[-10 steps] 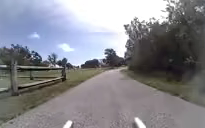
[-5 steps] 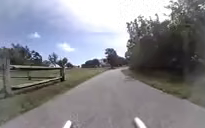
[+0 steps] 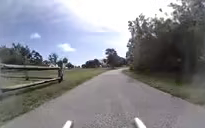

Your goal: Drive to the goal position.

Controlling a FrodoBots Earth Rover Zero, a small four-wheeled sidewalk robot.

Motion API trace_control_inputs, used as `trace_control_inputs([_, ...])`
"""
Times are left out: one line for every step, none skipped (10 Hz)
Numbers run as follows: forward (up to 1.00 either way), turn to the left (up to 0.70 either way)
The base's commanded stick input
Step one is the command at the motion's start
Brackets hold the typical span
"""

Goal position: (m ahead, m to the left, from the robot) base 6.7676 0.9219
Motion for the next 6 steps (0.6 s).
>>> trace_control_inputs([0.5,0.0])
trace_control_inputs([0.5,0.0])
trace_control_inputs([0.5,0.0])
trace_control_inputs([0.5,0.0])
trace_control_inputs([0.5,0.0])
trace_control_inputs([0.5,0.0])
